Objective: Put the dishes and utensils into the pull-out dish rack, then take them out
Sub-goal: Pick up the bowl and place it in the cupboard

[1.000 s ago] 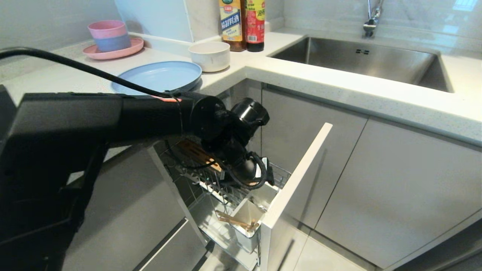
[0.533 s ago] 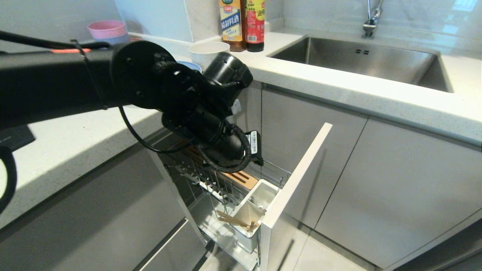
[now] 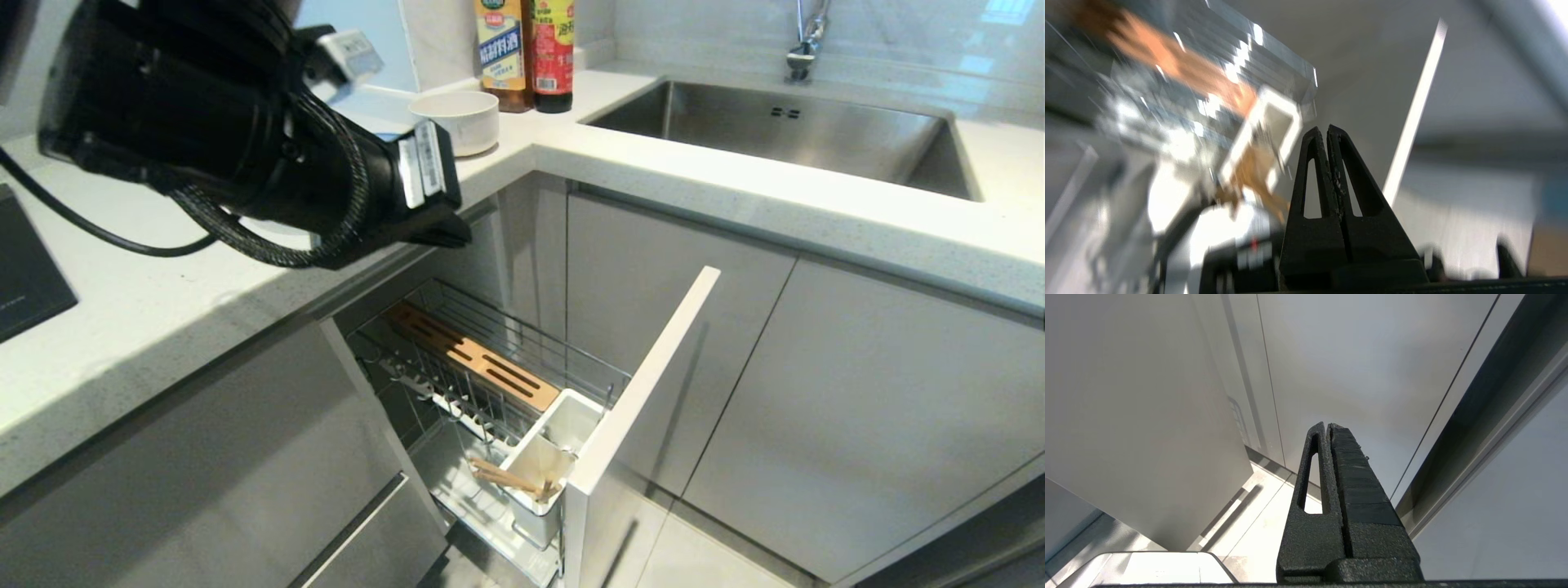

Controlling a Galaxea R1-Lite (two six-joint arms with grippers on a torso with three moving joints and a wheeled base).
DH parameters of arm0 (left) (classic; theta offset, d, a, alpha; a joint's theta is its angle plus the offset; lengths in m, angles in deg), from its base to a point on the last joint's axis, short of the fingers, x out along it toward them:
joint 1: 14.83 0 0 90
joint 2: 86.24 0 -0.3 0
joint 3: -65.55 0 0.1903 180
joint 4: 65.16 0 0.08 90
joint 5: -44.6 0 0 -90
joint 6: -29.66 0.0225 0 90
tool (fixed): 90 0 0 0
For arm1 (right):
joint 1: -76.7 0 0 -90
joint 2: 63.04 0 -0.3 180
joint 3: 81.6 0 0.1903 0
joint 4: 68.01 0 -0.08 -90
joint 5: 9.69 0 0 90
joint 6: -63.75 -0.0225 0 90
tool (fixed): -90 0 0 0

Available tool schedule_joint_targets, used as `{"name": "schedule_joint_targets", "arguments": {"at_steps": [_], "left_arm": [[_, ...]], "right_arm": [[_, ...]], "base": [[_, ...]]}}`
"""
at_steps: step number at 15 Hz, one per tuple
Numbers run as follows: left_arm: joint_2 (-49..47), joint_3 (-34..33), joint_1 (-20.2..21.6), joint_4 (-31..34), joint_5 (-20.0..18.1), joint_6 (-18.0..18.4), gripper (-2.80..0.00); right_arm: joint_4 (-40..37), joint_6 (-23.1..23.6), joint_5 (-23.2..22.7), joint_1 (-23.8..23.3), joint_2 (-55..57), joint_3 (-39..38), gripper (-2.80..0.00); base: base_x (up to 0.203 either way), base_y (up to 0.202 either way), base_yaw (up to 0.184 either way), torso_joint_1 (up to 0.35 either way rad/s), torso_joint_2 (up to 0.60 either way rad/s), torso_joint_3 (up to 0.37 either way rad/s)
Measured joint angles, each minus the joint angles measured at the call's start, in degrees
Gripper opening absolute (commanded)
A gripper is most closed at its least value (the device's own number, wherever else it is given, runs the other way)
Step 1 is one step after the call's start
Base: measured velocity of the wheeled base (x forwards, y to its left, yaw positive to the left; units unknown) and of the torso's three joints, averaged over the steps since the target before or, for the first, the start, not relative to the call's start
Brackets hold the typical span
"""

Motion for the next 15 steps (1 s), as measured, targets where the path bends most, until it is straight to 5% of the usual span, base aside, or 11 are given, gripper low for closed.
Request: {"name": "schedule_joint_targets", "arguments": {"at_steps": [5, 9, 12, 15], "left_arm": [[1.2, 0.7, 9.7, -21.2, 0.5, 12.1, -2.8], [-2.9, 0.8, 11.1, -33.7, -0.5, 19.3, -2.8], [-4.5, 0.4, 6.9, -30.4, -2.4, 18.5, -2.8], [-5.1, 0.0, 0.0, -19.0, -2.6, 15.3, -2.8]], "right_arm": [[0.0, 0.0, 0.0, 0.0, 0.0, 0.0, -2.8], [0.0, 0.0, 0.0, 0.0, 0.0, 0.0, -2.8], [0.0, 0.0, 0.0, 0.0, 0.0, 0.0, -2.8], [0.0, 0.0, 0.0, 0.0, 0.0, 0.0, -2.8]], "base": [[0.0, 0.0, 0.0, 0.0, 0.0, 0.0], [0.0, 0.0, 0.0, 0.0, 0.0, 0.0], [0.0, 0.0, 0.0, 0.0, 0.0, 0.0], [0.0, 0.0, 0.0, 0.0, 0.0, 0.0]]}}
